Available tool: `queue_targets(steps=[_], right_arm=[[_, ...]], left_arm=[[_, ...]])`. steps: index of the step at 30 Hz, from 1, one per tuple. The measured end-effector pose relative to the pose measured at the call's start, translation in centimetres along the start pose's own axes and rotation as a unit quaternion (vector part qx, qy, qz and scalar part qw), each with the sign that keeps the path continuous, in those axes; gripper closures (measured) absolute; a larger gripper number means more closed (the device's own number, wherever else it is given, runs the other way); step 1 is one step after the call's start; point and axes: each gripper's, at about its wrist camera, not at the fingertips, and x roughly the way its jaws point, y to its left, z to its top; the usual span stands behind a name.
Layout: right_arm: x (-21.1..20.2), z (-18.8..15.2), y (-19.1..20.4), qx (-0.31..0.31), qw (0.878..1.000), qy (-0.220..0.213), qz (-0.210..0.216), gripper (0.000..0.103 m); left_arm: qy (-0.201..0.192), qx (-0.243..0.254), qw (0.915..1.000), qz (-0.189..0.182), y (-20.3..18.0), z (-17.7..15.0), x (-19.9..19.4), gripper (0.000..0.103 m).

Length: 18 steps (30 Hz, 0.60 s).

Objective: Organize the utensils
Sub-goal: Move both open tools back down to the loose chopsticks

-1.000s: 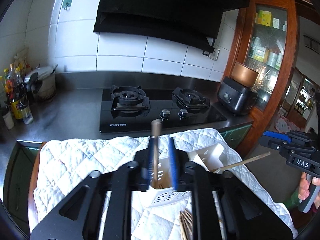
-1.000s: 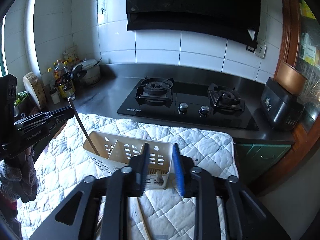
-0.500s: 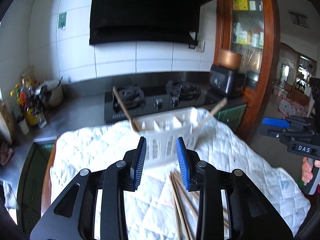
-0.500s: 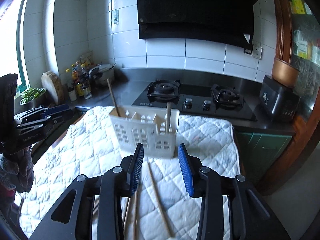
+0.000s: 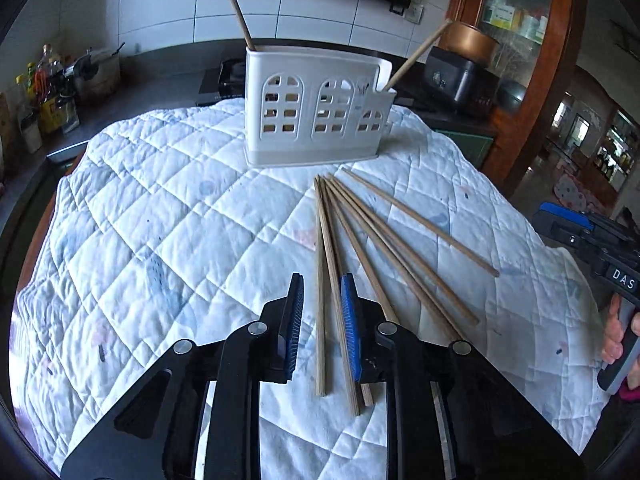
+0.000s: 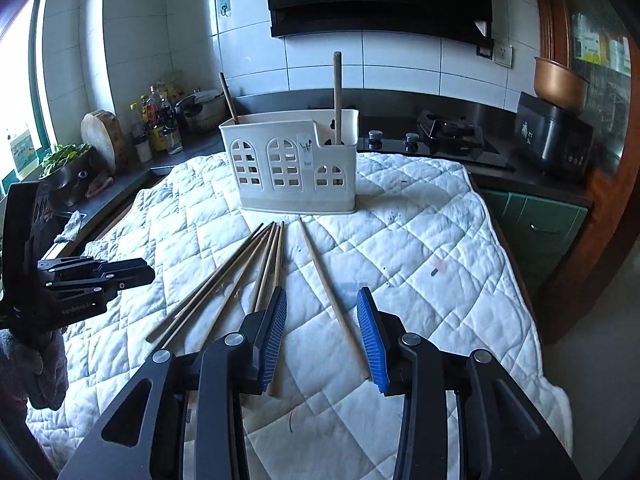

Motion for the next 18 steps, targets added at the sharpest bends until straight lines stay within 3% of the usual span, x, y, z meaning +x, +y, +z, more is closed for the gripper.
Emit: queue_targets(steps=[18], right_arm=[[5.2,-1.8,-2.2,0.007,0.998,0.063,-0.021,0.067]], left_arm=[[0.061,-0.001,0.9981,0.009,-0.3,-1.5,4.6,0.092]])
